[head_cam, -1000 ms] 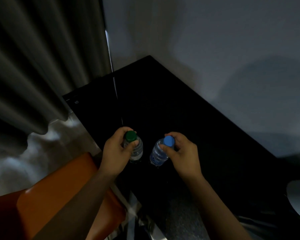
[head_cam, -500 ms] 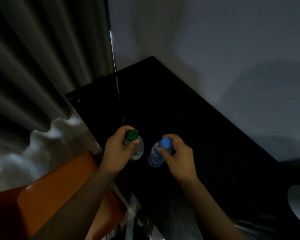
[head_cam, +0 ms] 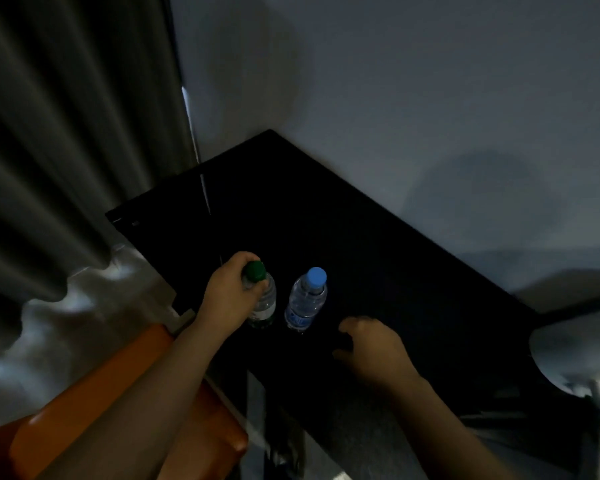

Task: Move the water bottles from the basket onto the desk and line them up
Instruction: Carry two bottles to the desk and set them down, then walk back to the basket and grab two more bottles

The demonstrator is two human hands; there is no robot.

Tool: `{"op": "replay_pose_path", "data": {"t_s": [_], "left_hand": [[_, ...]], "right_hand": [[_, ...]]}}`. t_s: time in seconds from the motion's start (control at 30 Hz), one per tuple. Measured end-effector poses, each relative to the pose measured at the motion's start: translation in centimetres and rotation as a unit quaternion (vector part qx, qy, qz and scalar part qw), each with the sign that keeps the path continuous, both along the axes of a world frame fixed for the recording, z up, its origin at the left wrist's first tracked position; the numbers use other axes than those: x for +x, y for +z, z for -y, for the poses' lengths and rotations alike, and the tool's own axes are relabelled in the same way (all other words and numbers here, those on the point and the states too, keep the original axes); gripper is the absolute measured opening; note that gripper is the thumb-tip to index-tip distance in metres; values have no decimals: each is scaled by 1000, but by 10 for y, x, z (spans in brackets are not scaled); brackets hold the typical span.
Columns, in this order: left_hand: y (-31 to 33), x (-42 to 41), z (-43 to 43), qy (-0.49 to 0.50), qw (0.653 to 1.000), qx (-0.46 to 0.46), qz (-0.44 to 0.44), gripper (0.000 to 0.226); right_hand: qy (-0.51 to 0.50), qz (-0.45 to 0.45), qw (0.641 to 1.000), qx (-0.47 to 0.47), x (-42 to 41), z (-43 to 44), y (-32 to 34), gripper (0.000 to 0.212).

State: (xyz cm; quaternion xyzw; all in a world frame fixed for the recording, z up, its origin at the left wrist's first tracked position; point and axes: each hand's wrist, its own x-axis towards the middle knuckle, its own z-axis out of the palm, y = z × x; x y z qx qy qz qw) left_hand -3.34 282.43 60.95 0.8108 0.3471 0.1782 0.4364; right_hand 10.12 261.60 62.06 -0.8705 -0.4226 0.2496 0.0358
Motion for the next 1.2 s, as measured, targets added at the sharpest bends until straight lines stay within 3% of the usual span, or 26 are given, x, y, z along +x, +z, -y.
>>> {"op": "replay_pose_path", "data": {"t_s": [0.17,0.4,0.7,0.93,1.2], "left_hand": [[28,-13,-5,-76,994,55,-61,57],[56,-59,21,-240,956,136,-96,46],[65,-63,108,-477,847,128,-195,48],[71,-58,206,-596,768,152,-178,43],[83,-82,359,-713,656,195,-153,28]], "right_hand": [[-33,14,998,-43,-29,14,8,28],[-136,60,989,-25,-91,44,22,35],[-315,49,948,-4,-167,121,51,33],[-439,77,895,2,-218,207,65,30],[-582,92,808,-10,-317,340,68,38]]}}
